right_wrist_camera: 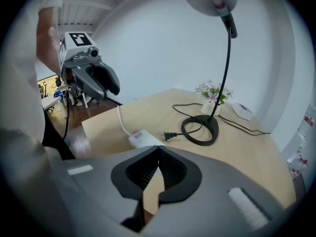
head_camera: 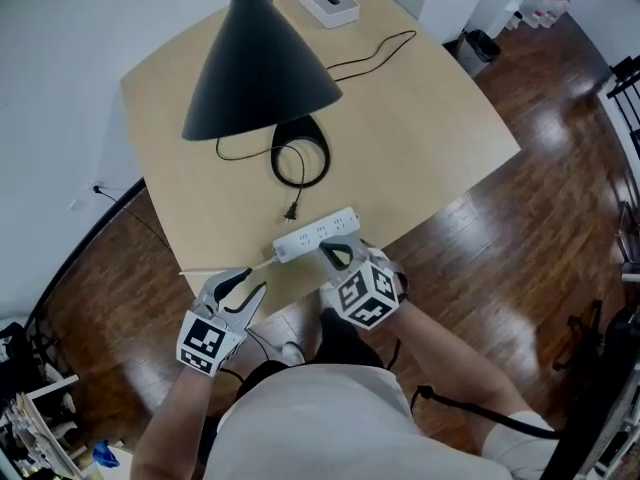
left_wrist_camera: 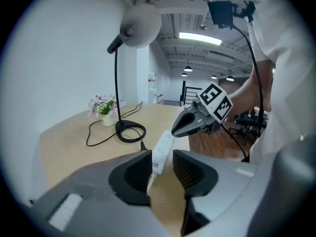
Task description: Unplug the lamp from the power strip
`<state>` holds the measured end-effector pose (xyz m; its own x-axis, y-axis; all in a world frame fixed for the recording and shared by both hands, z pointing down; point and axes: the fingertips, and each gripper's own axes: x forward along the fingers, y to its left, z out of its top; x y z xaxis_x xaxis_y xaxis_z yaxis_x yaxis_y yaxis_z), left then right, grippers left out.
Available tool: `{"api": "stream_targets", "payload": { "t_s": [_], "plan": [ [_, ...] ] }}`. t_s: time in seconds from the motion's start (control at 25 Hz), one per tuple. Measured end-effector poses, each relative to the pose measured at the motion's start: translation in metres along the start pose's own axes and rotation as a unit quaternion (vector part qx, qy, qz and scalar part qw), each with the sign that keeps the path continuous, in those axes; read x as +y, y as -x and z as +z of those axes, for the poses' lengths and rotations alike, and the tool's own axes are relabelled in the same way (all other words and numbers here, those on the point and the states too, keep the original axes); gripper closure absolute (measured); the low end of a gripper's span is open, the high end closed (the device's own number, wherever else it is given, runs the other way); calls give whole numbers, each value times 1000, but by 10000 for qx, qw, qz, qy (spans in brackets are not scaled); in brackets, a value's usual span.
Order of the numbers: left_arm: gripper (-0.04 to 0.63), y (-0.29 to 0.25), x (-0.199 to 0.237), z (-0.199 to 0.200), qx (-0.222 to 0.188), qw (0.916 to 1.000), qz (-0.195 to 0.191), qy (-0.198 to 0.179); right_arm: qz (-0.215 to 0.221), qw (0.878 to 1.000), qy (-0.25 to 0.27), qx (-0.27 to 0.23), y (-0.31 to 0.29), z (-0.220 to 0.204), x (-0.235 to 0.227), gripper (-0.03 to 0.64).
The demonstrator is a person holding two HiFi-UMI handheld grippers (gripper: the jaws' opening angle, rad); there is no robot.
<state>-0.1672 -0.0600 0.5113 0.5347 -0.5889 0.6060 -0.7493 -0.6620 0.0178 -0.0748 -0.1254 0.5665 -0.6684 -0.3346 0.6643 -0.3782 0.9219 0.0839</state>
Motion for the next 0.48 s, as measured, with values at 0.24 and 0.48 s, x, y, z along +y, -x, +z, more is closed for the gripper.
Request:
{"api": "stream_targets", "payload": {
  "t_s": [0.24, 0.48],
  "plan": [
    [469, 76, -40, -4, -542, 9983, -191, 33, -246, 9982, -489, -251, 57, 6, 62, 609],
    [469, 172, -86, -20, -1400, 9897, -285, 23, -589, 9900, -1125, -615, 122, 18, 150, 597]
  ]
}}
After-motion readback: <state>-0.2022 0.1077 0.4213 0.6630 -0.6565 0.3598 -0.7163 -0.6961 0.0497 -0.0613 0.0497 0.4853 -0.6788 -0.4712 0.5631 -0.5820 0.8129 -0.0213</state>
